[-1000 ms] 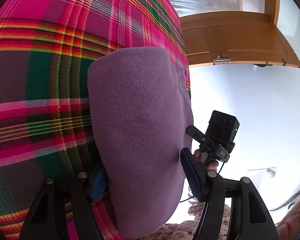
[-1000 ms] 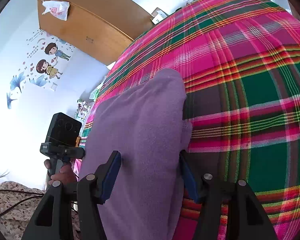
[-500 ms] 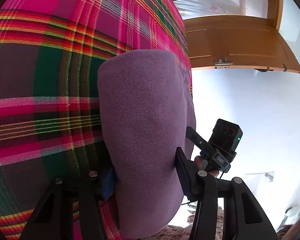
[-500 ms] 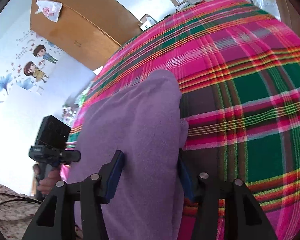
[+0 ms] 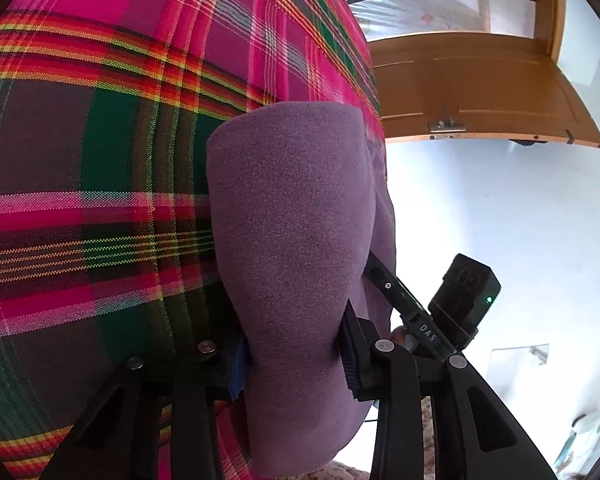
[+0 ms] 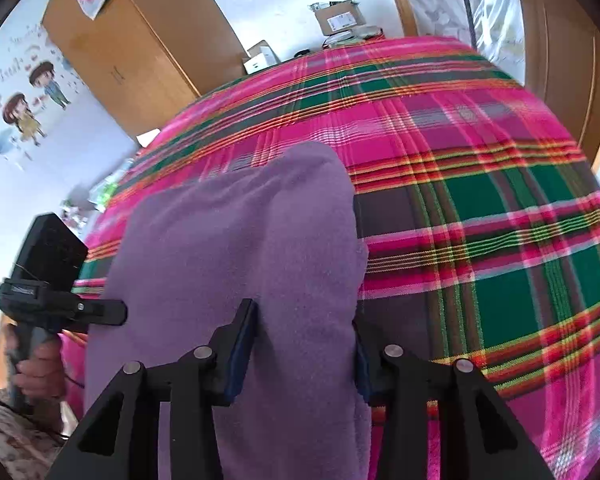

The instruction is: Fold clothes

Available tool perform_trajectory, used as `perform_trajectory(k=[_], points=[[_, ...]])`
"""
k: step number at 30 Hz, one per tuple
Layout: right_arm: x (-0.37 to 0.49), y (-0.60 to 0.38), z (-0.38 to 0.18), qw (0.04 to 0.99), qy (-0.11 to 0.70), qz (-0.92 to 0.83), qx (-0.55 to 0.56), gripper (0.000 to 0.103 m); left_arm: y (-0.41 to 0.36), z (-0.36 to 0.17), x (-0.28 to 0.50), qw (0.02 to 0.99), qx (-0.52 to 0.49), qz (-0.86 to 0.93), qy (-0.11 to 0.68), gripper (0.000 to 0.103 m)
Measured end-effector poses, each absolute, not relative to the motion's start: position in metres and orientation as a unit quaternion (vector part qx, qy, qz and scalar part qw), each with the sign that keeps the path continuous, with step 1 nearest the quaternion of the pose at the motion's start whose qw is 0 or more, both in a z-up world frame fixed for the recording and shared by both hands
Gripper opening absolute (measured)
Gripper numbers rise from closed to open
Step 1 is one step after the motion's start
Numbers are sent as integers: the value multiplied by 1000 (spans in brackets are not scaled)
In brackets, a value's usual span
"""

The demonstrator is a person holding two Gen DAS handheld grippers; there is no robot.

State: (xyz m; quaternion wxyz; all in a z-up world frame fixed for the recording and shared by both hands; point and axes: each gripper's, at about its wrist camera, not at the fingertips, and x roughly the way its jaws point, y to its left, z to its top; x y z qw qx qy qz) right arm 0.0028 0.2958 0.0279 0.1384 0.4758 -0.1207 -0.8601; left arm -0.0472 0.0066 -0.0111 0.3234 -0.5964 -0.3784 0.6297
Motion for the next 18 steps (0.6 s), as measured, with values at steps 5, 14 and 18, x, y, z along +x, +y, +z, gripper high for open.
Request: perform_trajectory(k=[5,14,18], points=[[8,285,32,110,-109,-868,472,31,10,-10,-52,323,-599,631,-372,37],[9,280,41,92,-135,-869,468,28,3,-16,-63,341,-607,617,-366,37],[9,278,44,98,-162,-865,464,28,-2,-20,-66,343,-605,621,-361,37]])
